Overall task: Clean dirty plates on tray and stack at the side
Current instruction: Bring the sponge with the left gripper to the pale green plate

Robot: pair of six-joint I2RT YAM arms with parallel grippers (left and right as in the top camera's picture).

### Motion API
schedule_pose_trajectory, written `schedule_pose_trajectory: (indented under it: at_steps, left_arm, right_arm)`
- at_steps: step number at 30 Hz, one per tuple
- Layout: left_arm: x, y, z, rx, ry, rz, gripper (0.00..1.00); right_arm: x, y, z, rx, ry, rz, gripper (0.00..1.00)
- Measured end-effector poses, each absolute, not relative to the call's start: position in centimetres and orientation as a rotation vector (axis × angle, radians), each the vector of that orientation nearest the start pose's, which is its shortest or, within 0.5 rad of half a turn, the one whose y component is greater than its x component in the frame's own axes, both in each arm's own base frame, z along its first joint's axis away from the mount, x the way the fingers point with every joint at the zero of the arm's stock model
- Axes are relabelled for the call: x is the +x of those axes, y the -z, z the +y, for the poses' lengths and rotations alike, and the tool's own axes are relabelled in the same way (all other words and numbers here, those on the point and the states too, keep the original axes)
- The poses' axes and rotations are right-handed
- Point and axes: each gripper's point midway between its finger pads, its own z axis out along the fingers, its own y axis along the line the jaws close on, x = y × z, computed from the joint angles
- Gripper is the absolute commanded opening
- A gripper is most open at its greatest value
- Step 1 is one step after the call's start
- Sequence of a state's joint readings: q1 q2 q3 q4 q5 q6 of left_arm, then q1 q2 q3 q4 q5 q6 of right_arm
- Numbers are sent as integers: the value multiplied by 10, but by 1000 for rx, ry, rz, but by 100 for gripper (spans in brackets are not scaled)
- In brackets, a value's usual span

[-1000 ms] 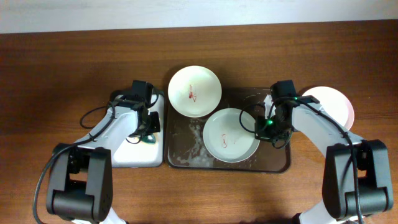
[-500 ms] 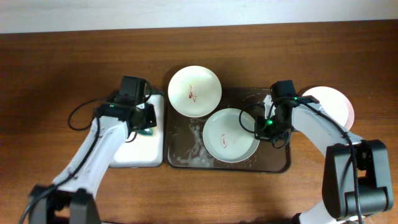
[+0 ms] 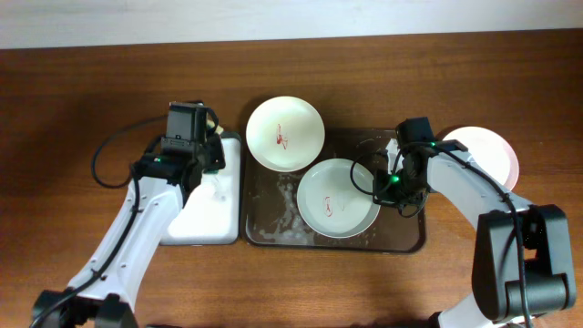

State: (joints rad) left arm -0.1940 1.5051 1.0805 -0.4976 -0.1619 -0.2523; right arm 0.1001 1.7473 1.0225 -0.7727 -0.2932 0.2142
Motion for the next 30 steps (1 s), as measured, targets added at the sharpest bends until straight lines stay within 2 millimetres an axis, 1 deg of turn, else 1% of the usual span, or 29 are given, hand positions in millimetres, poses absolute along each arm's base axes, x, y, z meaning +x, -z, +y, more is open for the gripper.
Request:
schedule_pose_trajectory:
  at_steps: [4, 6, 17, 19, 30]
  left_arm:
    - [405, -162, -49, -96, -17, 2373, 0]
    - [407, -171, -49, -80, -20, 2345, 0]
    - [405, -216, -49, -31, -15, 2212, 0]
    - [405, -219, -49, -31, -14, 2205, 0]
    - [405, -219, -49, -27, -16, 2205, 0]
  right_arm:
    - [301, -18, 80, 158, -467, 3076, 4]
    - [301, -18, 80, 160, -467, 3076, 4]
    - [301, -18, 80, 159, -467, 3074, 4]
    - [301, -18, 80, 158, -467, 3073, 4]
    - [301, -18, 80, 157, -467, 3073, 4]
